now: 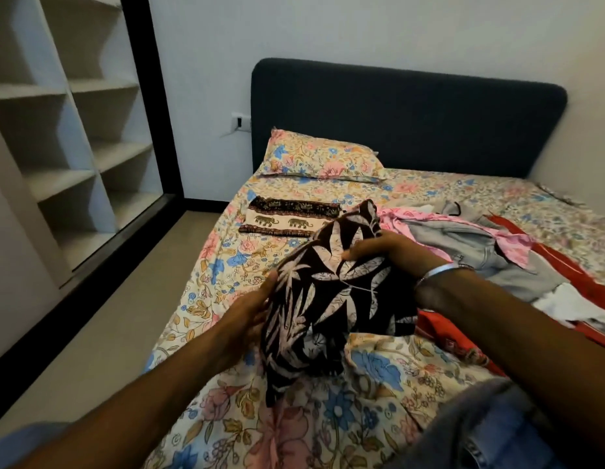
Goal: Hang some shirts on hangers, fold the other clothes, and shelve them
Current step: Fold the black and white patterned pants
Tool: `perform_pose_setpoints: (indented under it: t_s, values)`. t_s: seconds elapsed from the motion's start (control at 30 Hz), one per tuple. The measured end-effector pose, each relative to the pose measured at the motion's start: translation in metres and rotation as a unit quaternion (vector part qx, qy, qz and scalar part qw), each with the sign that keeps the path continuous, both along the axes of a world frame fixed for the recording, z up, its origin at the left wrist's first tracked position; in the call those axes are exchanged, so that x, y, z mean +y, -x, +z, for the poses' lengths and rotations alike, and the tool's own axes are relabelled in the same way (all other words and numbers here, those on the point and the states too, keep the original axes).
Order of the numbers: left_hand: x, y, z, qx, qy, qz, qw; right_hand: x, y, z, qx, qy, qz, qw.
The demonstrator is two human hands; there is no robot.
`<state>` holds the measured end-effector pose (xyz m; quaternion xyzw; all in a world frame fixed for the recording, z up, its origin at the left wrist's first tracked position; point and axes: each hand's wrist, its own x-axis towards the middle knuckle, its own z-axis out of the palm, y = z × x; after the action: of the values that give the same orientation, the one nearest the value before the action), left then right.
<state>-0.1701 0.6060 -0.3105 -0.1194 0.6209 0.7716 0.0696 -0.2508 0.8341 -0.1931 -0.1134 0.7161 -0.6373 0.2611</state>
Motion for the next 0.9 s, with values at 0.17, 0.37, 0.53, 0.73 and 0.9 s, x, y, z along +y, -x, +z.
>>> perform_pose_setpoints:
  t_s: [0.17, 0.37, 0.53, 0.73, 0.9]
  values:
    - [0.027, 0.008, 0.033, 0.039, -0.245, 0.029, 0.968, -0.006, 0.030, 0.020, 0.043, 0.064, -0.010, 0.997]
    - [0.005, 0.014, 0.018, -0.072, -0.151, 0.062, 0.984, 0.000, 0.058, -0.062, -0.096, -0.092, -0.111, 0.985]
    - [-0.003, 0.023, -0.017, -0.150, 0.019, 0.041, 0.988, -0.009, 0.064, -0.107, -0.120, -0.224, -0.089, 0.963]
    - [-0.061, 0.113, 0.026, -0.043, 0.036, 0.058, 0.997, -0.043, 0.131, -0.049, -0.056, -0.080, -0.100, 0.990]
    - [-0.117, 0.242, 0.075, 0.061, 0.089, 0.074, 0.991, -0.095, 0.235, -0.023, -0.034, 0.025, -0.113, 0.993]
